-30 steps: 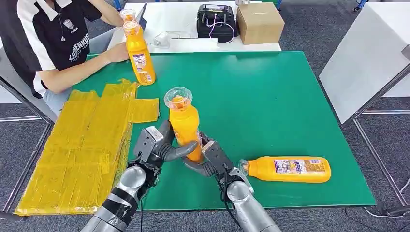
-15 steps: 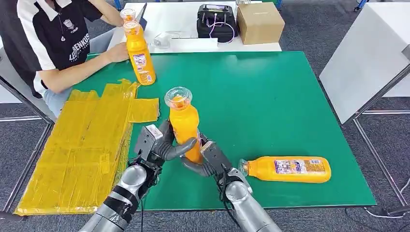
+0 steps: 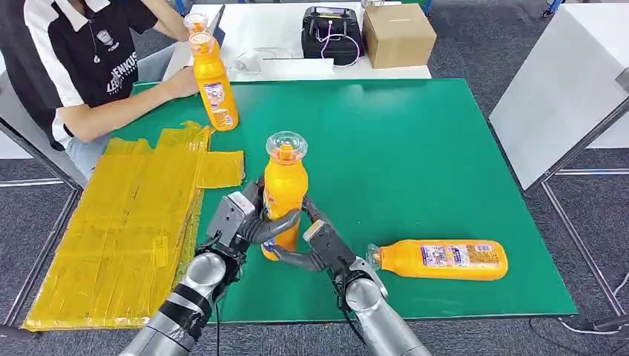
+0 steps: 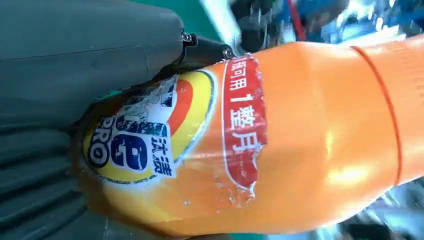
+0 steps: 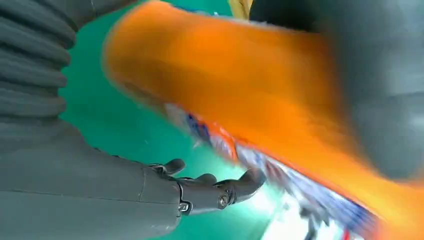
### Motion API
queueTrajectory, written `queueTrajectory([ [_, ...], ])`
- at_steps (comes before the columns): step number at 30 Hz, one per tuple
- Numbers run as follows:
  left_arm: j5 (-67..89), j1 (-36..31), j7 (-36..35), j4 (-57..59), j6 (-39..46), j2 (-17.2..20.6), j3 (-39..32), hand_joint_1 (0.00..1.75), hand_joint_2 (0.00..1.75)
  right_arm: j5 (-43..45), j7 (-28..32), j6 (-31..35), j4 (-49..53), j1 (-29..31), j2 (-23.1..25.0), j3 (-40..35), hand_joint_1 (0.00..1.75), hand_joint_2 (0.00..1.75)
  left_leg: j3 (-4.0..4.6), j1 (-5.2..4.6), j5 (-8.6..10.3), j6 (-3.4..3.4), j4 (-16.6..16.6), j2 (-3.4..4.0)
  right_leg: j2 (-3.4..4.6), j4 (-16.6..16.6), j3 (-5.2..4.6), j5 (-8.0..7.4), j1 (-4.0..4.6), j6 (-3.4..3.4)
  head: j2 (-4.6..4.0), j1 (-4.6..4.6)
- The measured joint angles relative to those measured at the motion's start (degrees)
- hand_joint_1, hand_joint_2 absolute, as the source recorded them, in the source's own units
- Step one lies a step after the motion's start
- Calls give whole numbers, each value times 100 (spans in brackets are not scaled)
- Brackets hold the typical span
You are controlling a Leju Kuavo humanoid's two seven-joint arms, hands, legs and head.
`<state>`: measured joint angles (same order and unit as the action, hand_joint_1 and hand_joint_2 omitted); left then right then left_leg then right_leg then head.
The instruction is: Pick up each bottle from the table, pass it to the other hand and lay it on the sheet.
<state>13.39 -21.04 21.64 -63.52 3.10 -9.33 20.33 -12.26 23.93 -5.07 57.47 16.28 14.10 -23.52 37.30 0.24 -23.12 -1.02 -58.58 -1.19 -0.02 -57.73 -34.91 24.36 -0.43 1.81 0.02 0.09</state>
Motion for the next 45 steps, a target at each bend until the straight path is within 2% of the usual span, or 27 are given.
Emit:
queueTrajectory([
  [2,570,-2,-33,-123,494,26,-74,175,175,-61,-2,65,302,-125,-39,2,0,0,0,0,0,0,0,-1,0,0,0,0,0,0,0,0],
  [7,1468,-5,-136,-301,1135,94,-131,175,175,-164,0,105,802,-263,-118,0,0,0,1,0,0,0,0,-1,0,0,0,0,0,0,0,2],
  [8,1720,-8,-217,-337,1324,109,-138,175,175,-203,24,131,918,-305,-133,-4,0,175,1,0,0,0,0,0,0,0,0,0,0,0,0,0],
  [10,2803,-55,-514,-365,1908,157,-146,175,175,-299,110,210,1160,-376,-171,-15,0,175,1,0,0,0,0,0,0,0,0,0,0,0,0,0],
  [15,5143,-351,-1308,-141,2705,380,-297,175,175,-330,214,293,1917,-542,-278,-90,0,175,0,1,1,1,0,1,0,0,0,0,0,0,0,2],
  [21,7350,-952,-2361,966,3106,730,-457,175,175,-256,326,526,2508,-577,-365,-212,0,175,-1,2,3,2,0,1,1,-2,0,-1,1,-1,0,2],
  [24,7611,-1384,-2807,1859,3172,966,-341,175,175,-234,317,664,2697,-529,-369,-343,0,175,-5,3,4,4,0,23,18,-4,-3,-4,2,-3,0,0],
  [28,7640,-1670,-2826,2535,3275,1137,-299,175,175,-231,315,706,2830,-521,-380,-444,0,175,-3,3,6,6,0,13,13,-5,-4,-3,2,-3,0,2],
  [39,7653,-1930,-3008,3224,3144,1346,-9,175,175,-227,319,712,2976,-521,-417,-601,0,175,0,1,4,5,0,13,14,-3,-4,-2,0,-2,0,2],
  [45,7646,-2050,-2986,3508,2744,1384,24,175,175,-456,420,876,3131,-522,-459,-771,0,175,0,2,5,6,0,15,14,-4,-4,-3,0,-2,0,2],
])
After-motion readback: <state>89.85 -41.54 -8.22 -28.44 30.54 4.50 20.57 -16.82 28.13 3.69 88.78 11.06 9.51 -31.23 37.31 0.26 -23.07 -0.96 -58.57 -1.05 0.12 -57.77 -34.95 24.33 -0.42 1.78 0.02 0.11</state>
